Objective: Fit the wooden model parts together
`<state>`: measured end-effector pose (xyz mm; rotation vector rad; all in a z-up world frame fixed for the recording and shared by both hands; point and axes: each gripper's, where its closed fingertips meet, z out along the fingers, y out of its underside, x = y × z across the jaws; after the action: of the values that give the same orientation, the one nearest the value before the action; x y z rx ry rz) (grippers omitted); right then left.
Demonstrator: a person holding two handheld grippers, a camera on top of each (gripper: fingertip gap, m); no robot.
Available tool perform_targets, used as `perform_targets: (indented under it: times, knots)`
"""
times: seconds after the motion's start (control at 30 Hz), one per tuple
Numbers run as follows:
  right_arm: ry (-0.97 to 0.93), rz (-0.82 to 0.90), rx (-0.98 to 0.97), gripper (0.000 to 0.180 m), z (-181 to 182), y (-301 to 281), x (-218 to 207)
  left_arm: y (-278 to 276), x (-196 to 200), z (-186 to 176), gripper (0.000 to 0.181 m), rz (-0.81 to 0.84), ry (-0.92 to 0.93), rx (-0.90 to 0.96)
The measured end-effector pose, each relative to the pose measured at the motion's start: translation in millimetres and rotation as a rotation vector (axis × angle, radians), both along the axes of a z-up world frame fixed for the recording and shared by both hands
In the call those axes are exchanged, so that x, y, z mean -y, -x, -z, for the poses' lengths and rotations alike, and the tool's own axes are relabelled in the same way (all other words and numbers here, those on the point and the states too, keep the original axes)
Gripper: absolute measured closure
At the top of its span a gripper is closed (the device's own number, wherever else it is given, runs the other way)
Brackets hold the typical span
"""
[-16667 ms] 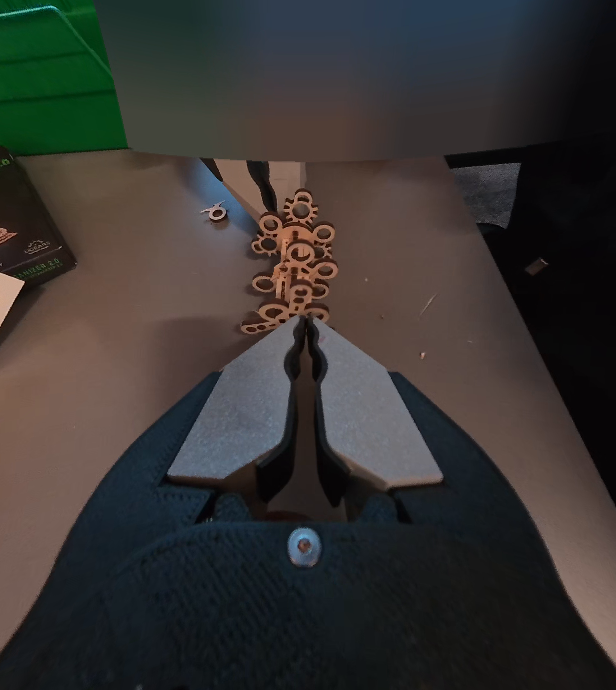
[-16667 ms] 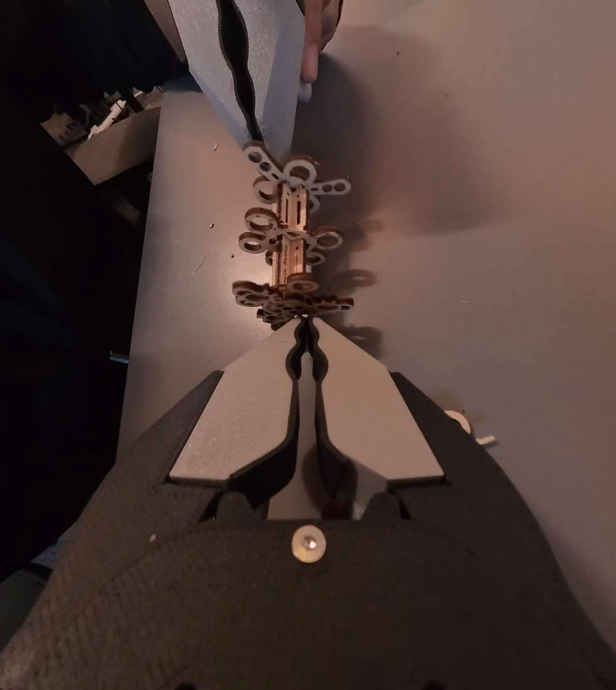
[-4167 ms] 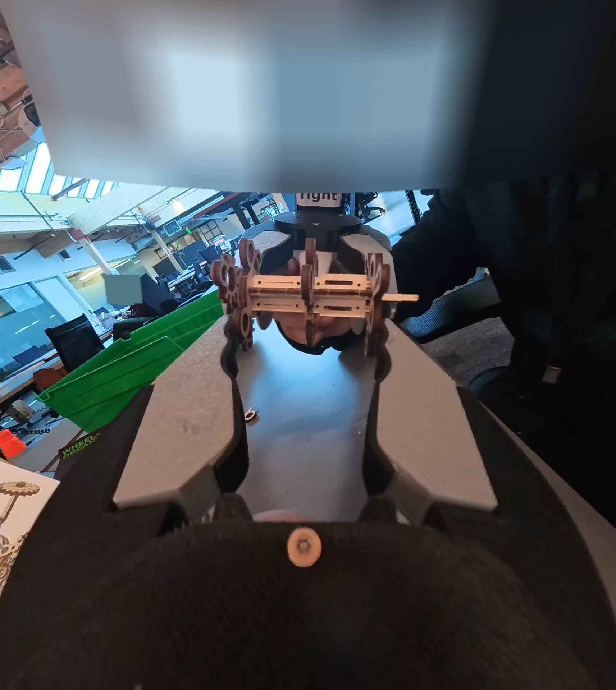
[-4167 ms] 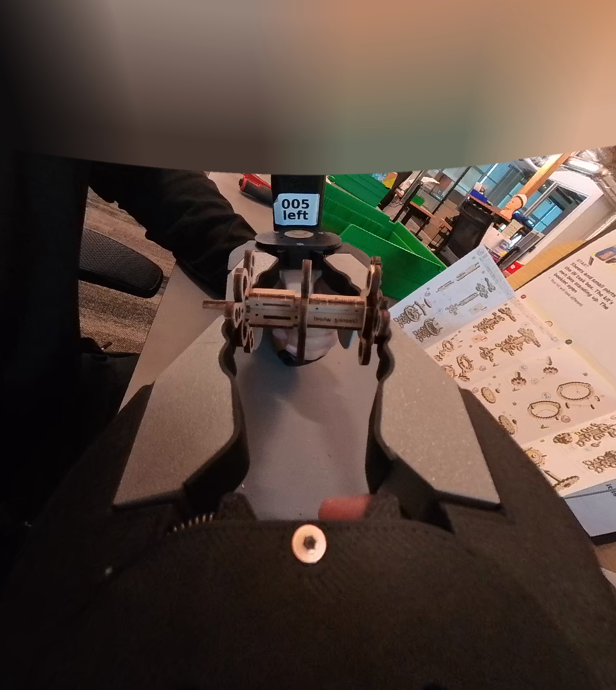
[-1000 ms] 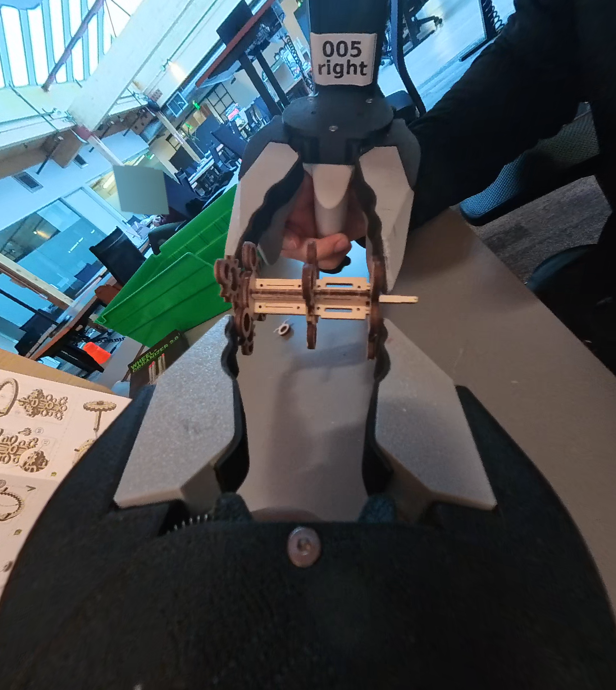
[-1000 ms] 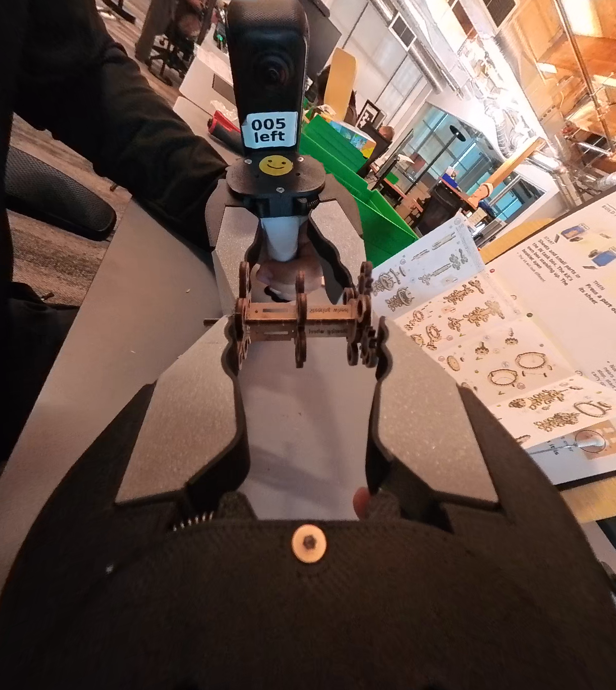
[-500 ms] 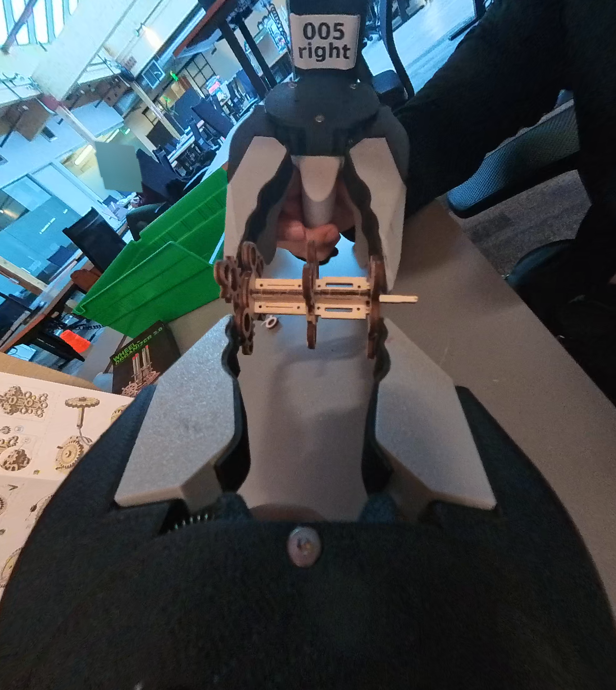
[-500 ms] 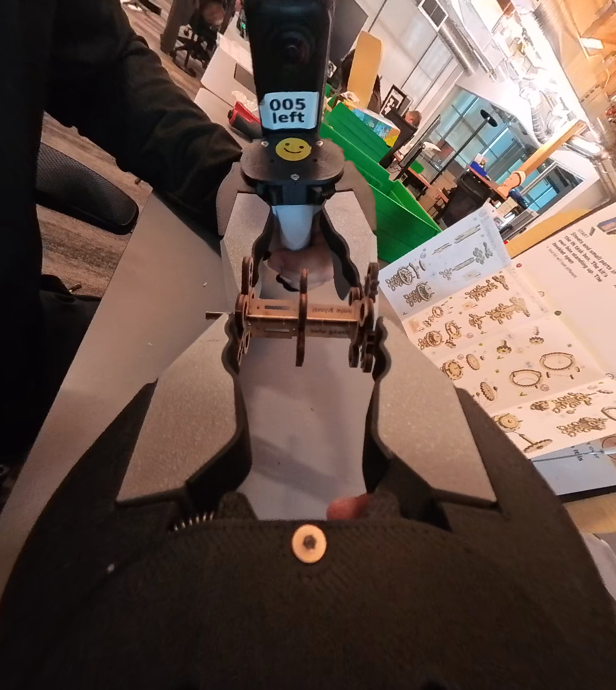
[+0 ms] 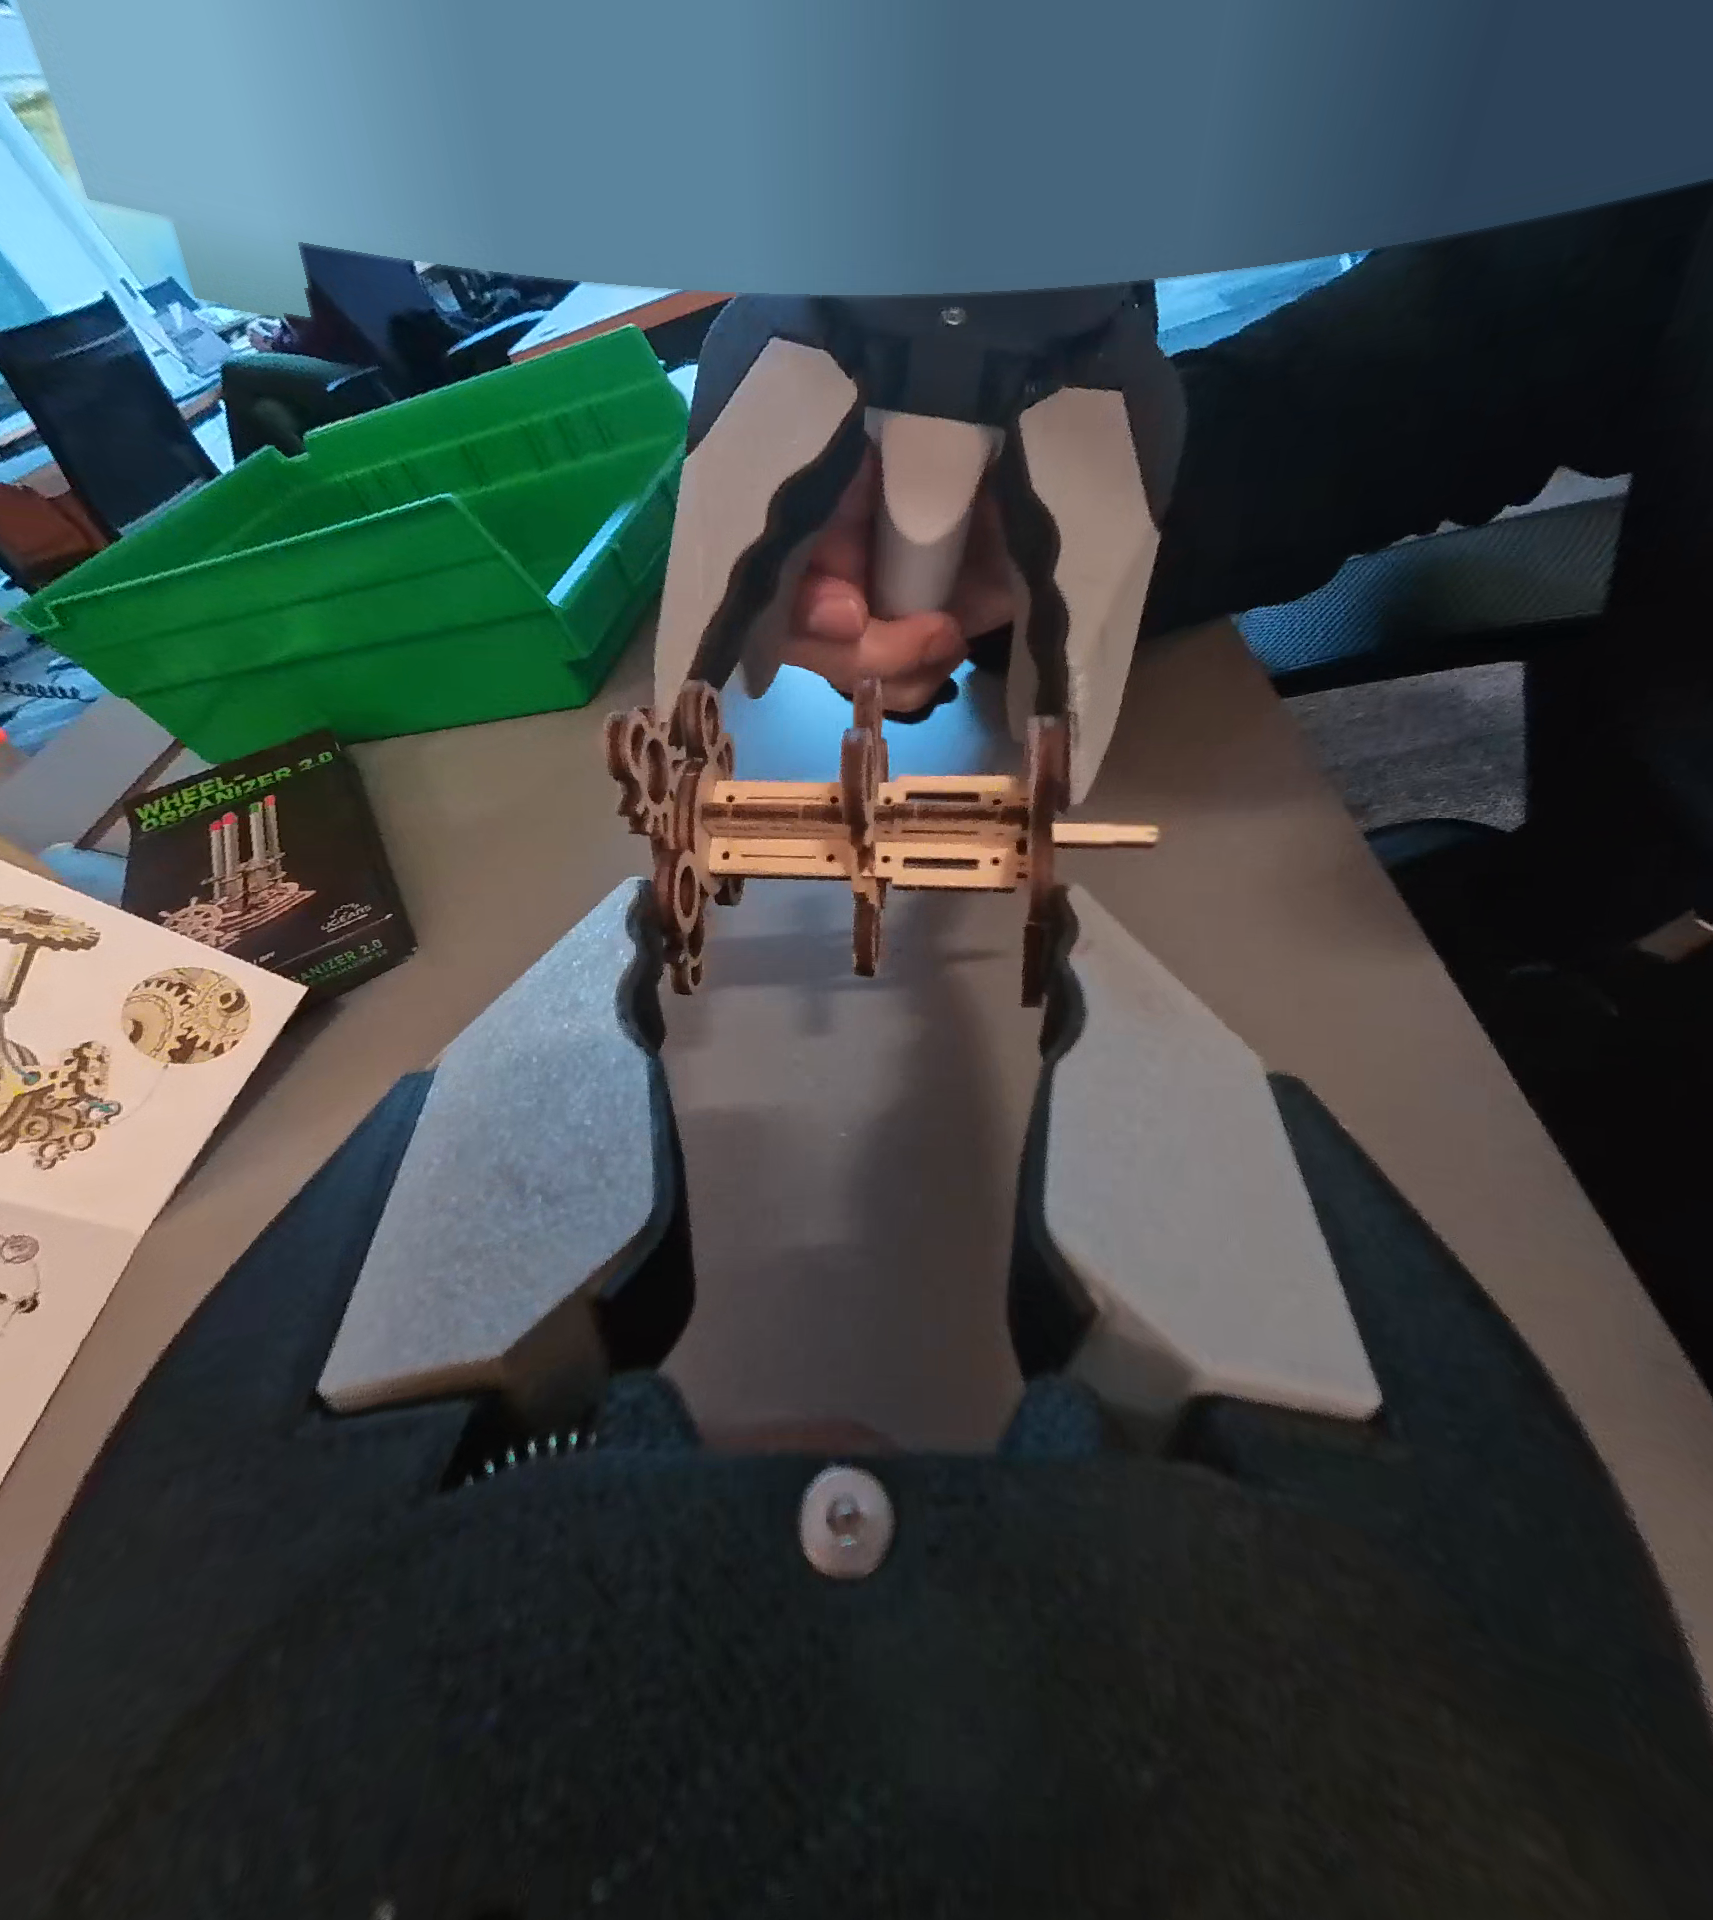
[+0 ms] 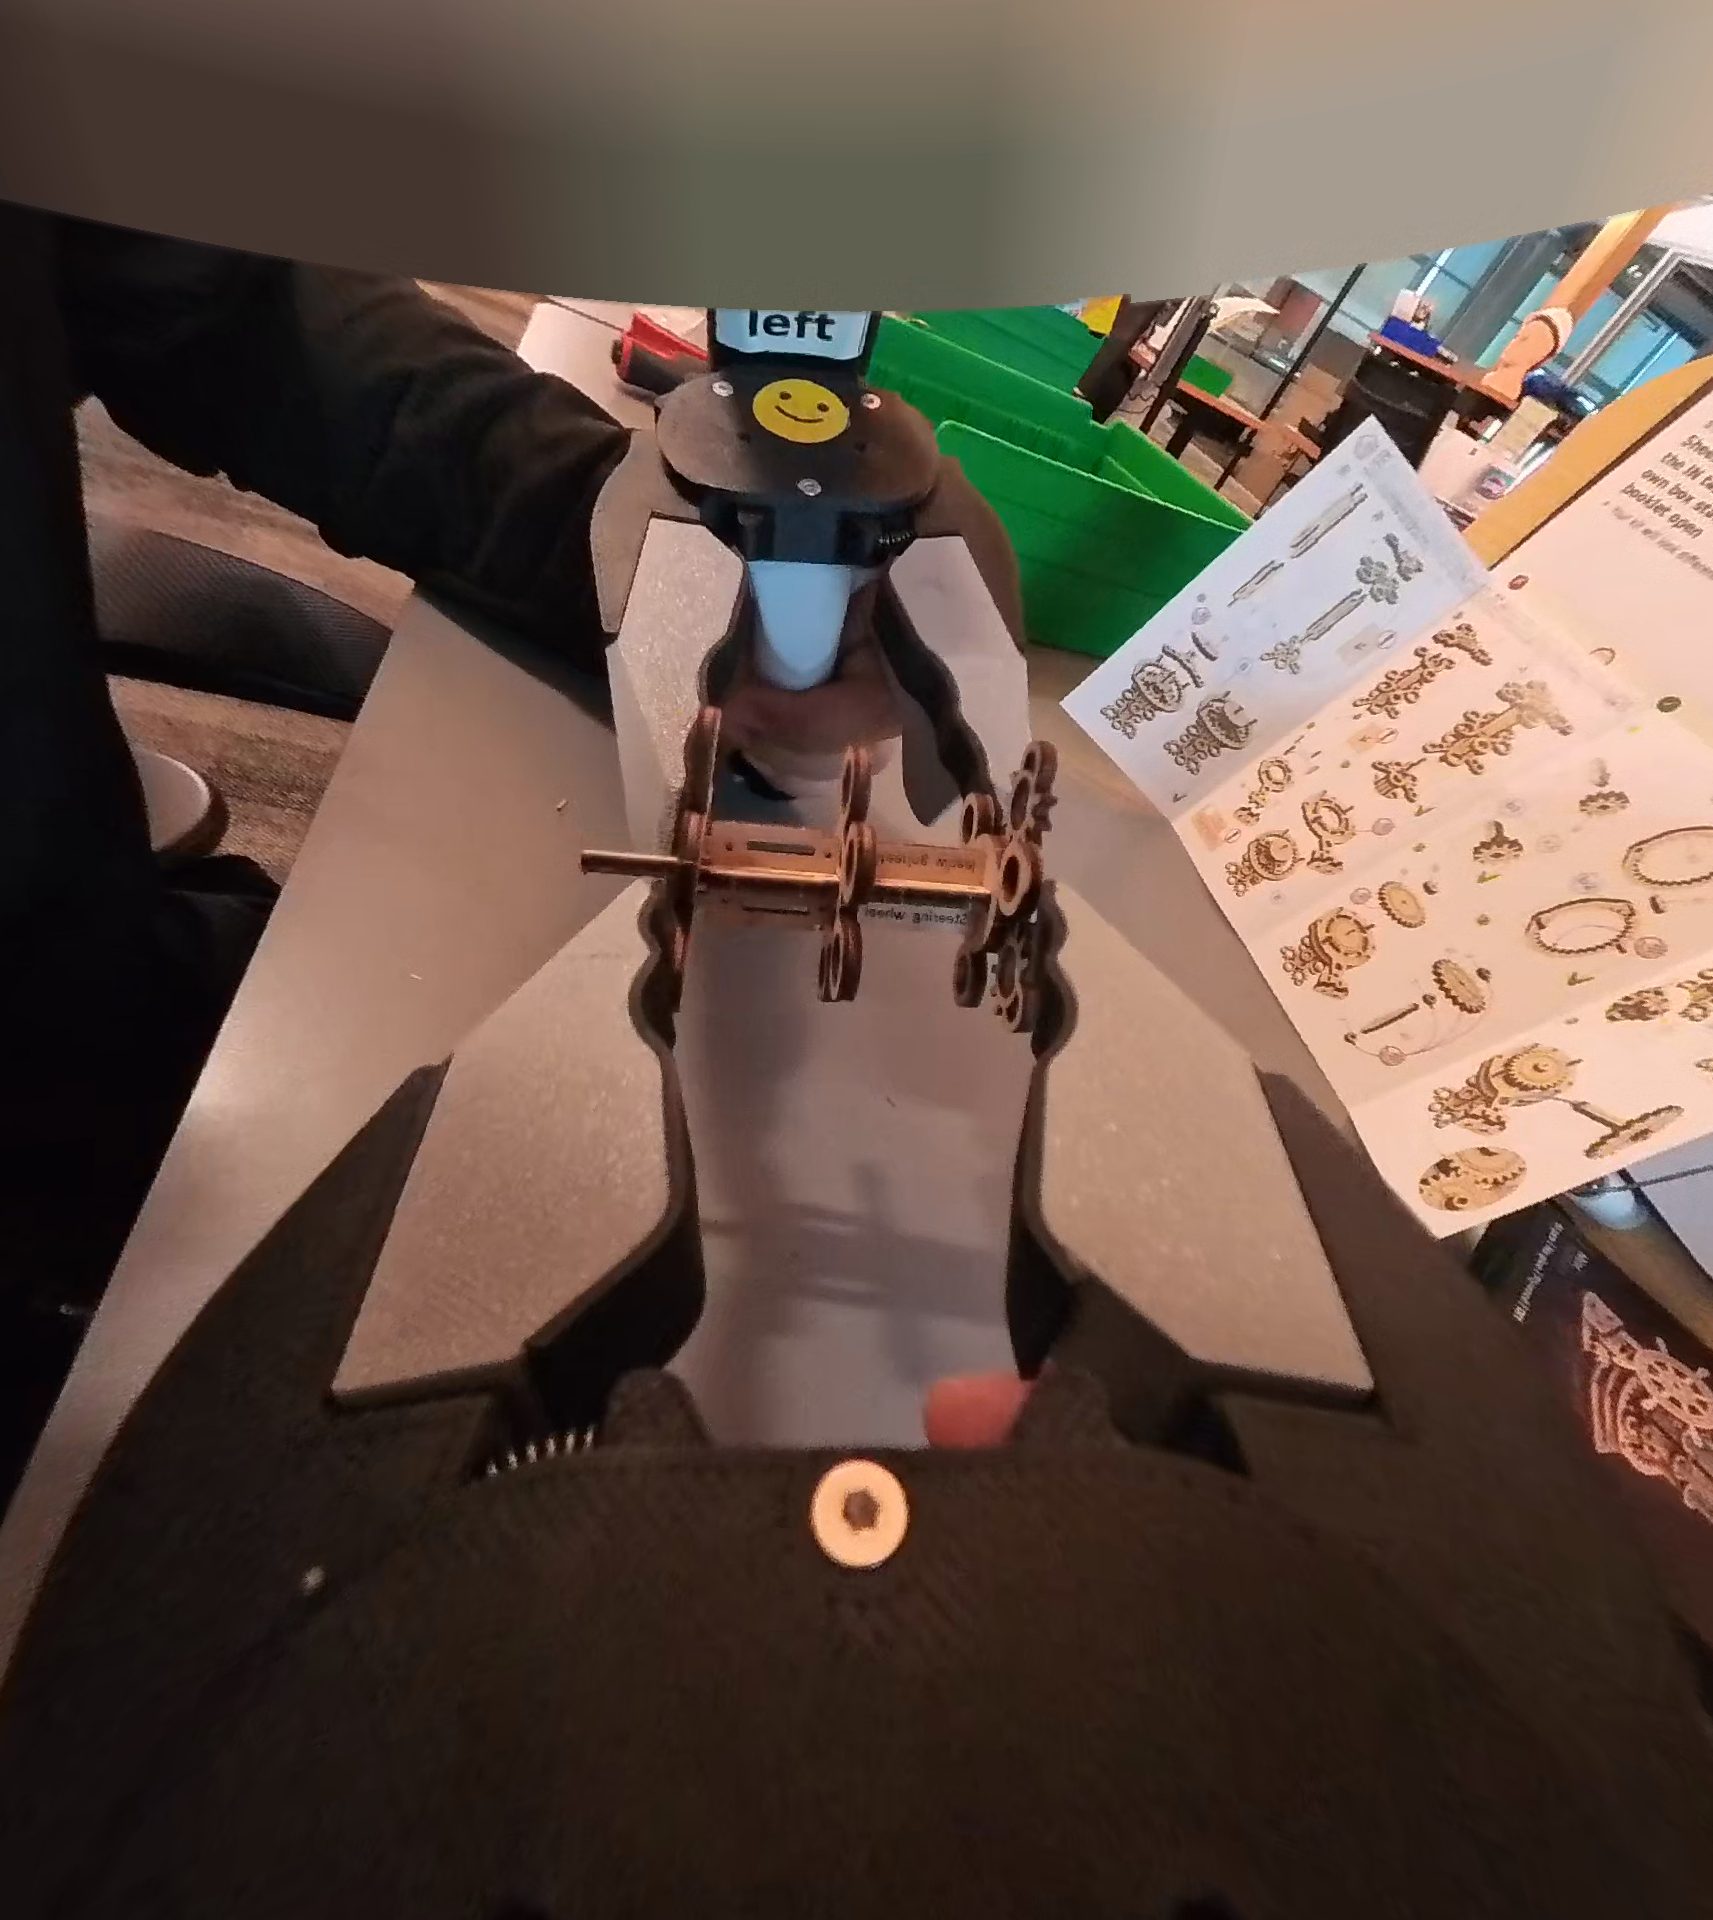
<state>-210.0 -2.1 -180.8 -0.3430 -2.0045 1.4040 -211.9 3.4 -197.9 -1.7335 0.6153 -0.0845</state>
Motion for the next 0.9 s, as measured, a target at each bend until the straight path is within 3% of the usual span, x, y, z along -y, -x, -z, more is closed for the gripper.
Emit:
perform_targets:
  times: [0.47, 0.9]
  knots:
    - [-0.043, -0.014, -0.019, 0.116, 3.3, -3.3, 3.5, -3.8, 2.8, 1.8, 0.111, 0.021, -0.014, -0.052]
    - [-0.140, 0.026, -0.232, 0.115, -7.4, -8.7, 12.5, -5.0, 11.7, -9.7, 0.111, 0.043, -0.191, -0.208]
